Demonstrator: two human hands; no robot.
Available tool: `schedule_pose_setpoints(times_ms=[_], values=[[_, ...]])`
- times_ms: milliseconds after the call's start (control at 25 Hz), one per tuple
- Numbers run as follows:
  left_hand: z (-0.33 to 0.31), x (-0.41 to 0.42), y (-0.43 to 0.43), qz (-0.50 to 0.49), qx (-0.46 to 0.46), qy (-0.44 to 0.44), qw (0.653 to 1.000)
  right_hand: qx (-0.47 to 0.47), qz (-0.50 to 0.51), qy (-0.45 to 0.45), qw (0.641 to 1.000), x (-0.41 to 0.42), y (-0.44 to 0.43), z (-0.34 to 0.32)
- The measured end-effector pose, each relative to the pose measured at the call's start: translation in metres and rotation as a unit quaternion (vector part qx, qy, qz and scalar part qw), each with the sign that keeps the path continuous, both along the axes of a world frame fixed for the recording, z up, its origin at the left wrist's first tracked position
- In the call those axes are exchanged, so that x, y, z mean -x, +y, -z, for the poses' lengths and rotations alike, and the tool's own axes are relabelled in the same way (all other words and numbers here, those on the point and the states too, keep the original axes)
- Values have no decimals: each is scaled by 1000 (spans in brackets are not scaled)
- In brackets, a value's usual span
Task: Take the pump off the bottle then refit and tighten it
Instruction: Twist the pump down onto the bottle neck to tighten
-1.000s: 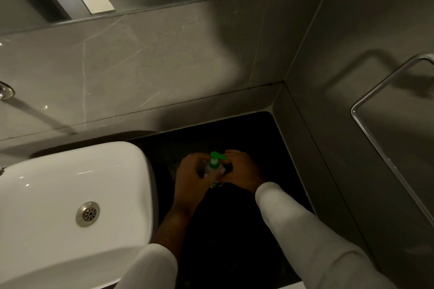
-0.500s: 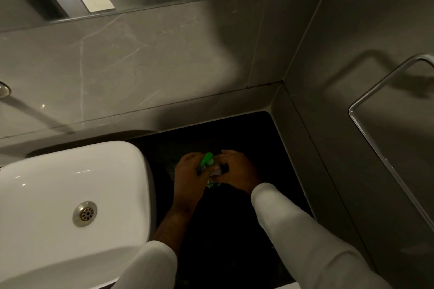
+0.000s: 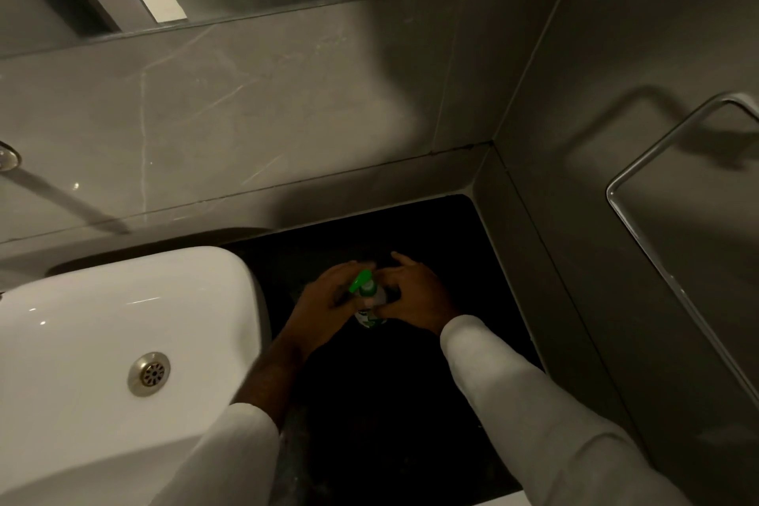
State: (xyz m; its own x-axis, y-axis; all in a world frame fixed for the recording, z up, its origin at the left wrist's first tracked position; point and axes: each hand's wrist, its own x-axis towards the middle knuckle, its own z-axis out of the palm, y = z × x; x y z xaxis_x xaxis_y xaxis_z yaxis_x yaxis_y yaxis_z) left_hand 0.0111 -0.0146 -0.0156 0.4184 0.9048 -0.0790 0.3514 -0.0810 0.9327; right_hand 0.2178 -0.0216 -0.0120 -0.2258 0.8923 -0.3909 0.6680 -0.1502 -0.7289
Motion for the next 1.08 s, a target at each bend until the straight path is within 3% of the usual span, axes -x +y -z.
schedule_pose_setpoints(times_ms=[120, 240, 320, 400, 640, 840, 1080], values=[[-32, 4, 9, 10, -139, 118, 983, 11, 6, -18, 1000, 1, 3, 2], [-68, -7, 28, 68, -235, 296, 923, 4, 14, -16, 1000, 5, 6, 4], [-84, -17, 36, 118, -190, 369, 902, 5, 10, -22, 1000, 6, 5, 2], [-88, -24, 42, 119, -95, 402, 903, 11, 3, -35, 999, 6, 5, -1], [-69, -34, 46, 22, 51, 383, 922, 8, 1, -48, 999, 8, 0, -10], [-67, -28, 39, 5, 76, 337, 938, -8, 13, -76, 997, 9, -10, -4], [-60, -14, 21, -17, 89, 265, 960, -70, 26, -36, 997, 11, -23, 8]])
